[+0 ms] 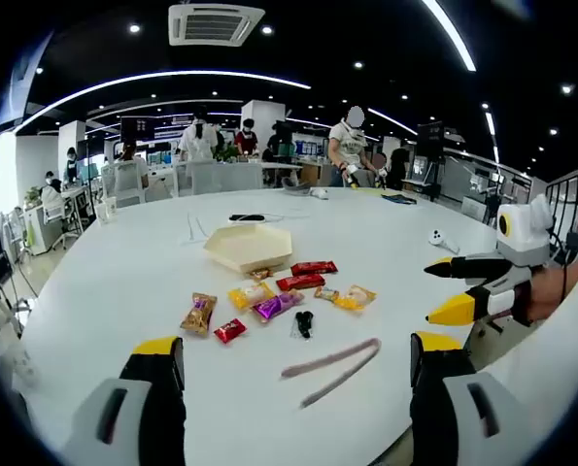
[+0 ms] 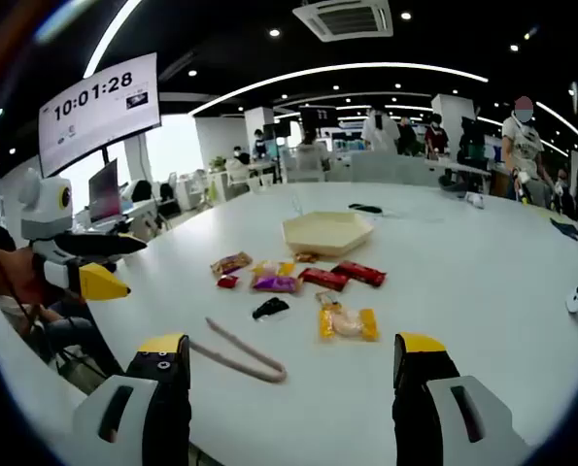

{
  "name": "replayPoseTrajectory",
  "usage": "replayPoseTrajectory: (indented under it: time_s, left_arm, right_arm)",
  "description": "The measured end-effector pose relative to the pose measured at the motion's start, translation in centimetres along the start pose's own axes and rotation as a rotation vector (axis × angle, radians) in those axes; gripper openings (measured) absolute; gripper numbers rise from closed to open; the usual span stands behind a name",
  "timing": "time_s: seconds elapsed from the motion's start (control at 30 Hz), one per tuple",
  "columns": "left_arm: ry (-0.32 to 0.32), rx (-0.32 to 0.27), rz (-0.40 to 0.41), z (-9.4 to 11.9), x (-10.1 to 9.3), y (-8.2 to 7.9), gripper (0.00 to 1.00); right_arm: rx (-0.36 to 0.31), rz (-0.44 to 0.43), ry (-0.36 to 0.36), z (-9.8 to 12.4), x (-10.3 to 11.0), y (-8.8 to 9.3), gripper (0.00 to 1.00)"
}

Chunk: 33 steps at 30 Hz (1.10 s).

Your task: Place the target food into the container with the food tongs after gripping and lifting it, then release it inside without dropping or visibly crushing the food.

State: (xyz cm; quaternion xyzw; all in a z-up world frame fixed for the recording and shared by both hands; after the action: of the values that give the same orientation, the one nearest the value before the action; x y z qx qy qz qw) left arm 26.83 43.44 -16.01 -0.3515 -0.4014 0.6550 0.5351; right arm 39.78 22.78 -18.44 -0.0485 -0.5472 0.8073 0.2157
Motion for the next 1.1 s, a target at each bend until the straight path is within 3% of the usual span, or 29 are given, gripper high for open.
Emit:
replayPoseTrajectory:
  time_s: [0.17, 0.47, 0.67, 0.77, 1.0, 1.1]
  left_arm:
    - [0.009, -0.006, -0.015, 0.0, -0.4, 0.0, 0.98]
    - [-0.017, -0.009, 0.0, 0.6, 0.5, 0.1, 0.97]
    - [-0.041, -0.036, 0.017, 1.2, 1.7, -1.0, 0.97]
    - [-0.065, -0.064, 0.017, 2.0, 2.6, -1.4, 0.98]
    - [-0.106, -0.064, 0.049, 3.4, 4.0, -0.2, 0.98]
    - [-0.104, -0.027, 0.068, 3.8, 4.0, 0.9, 0.98]
  right_arm:
    - [-0.014, -0.011, -0.006, 0.0, -0.1, -0.2, 0.88]
    - [-0.012, -0.011, 0.009, 0.6, -0.5, 0.0, 0.87]
    - [-0.034, -0.031, 0.004, 0.3, -0.4, -0.5, 0.87]
    - [-0.036, 0.0, 0.003, 0.2, -0.4, -1.3, 0.87]
    - [-0.071, -0.004, 0.009, 0.6, -0.7, -2.5, 0.87]
    - [-0.055, -0.012, 0.018, 0.8, -0.8, -2.2, 0.87]
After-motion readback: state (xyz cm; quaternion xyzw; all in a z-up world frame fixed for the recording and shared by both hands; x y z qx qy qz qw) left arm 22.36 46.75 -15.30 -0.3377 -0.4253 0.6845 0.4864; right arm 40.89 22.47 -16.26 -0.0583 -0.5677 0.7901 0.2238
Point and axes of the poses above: the point that each gripper's makers call its tool centre point, and the gripper's own axes: z roughly backward along the fingers, x roughly to its left, y roughly out of its underside, the point moved 6 cm from there along z, roughly backward along the fingers, and after that the axes turned 8 degrees about -y, right-handed, at the moved point
